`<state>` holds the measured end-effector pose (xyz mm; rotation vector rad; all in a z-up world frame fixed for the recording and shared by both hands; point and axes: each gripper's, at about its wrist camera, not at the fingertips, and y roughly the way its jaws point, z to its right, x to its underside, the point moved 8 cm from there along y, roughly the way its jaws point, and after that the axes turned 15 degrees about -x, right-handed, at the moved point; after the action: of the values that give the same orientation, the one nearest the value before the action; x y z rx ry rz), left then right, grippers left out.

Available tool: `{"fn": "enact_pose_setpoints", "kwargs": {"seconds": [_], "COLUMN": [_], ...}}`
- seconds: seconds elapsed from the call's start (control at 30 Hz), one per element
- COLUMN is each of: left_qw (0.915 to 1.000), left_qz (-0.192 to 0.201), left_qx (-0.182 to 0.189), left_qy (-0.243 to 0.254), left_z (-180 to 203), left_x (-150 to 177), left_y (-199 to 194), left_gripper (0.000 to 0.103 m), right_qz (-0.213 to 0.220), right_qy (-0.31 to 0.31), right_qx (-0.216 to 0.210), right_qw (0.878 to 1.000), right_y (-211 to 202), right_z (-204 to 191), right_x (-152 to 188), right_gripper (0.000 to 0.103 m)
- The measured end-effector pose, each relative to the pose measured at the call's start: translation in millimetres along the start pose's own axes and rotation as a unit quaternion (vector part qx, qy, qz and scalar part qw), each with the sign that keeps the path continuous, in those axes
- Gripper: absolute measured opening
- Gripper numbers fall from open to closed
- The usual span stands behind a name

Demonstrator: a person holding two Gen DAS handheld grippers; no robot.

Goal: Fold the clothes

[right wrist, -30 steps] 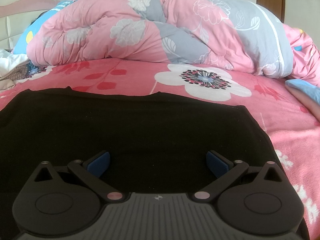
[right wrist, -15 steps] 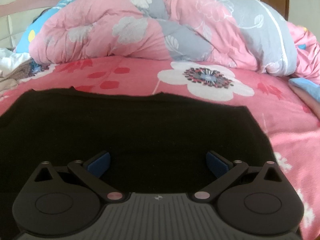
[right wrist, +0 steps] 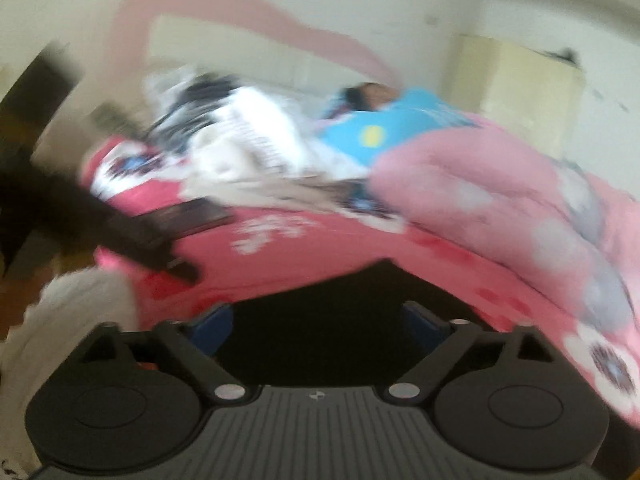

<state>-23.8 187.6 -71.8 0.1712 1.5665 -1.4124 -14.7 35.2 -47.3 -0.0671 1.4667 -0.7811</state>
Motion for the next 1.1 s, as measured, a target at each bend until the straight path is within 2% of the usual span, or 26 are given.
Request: {"fn": "enact_pose_setpoints", "kwargs": {"seconds": [0.07, 0.13, 0.27, 0.43, 0.57, 0.7, 0.73, 0.87, 1.03, 1.1], "left_qw": [1.0000, 1.0000, 0.9998, 0.9995, 0.9990, 0.9971, 0.9960, 0.9870, 0.9652, 0.9579], "left_qz": [0.000, -0.002, -0.006, -0.011, -0.017, -0.029, -0.036, -0.074, -0.131, -0.151], "left_qx": [0.002, 0.004, 0.010, 0.018, 0.034, 0.063, 0.075, 0.132, 0.210, 0.225], "left_qy": [-0.004, -0.007, -0.014, -0.021, -0.022, -0.029, -0.033, -0.054, -0.085, -0.095], "left_z": [-2, -3, -5, -7, -4, 0, 2, 17, 39, 49], "left_x": [-3, -5, -9, -13, -16, -21, -23, -30, -39, -41], "left_y": [1, 3, 7, 11, 11, 12, 13, 22, 38, 49], "left_gripper": [0.048, 0.048, 0.048, 0.048, 0.048, 0.049, 0.049, 0.051, 0.057, 0.058], "right_qz": [-0.016, -0.033, -0.056, -0.086, -0.092, -0.084, -0.080, -0.044, -0.008, 0.000], "right_qy": [-0.022, -0.040, -0.071, -0.119, -0.100, -0.043, -0.026, 0.033, 0.085, 0.092], "right_qx": [-0.013, -0.020, -0.028, -0.020, -0.030, -0.042, -0.044, -0.046, -0.046, -0.044], "right_qw": [1.000, 0.998, 0.996, 0.989, 0.990, 0.995, 0.995, 0.997, 0.995, 0.995], "right_y": [15, 25, 37, 51, 59, 57, 56, 40, 23, 17], "right_z": [-15, -27, -42, -51, -49, -40, -37, -20, -1, 4], "right_x": [1, 4, 11, 23, 25, 21, 20, 6, -7, -9], "right_gripper": [0.077, 0.068, 0.061, 0.047, 0.030, 0.003, 0.003, 0.002, 0.002, 0.002]}}
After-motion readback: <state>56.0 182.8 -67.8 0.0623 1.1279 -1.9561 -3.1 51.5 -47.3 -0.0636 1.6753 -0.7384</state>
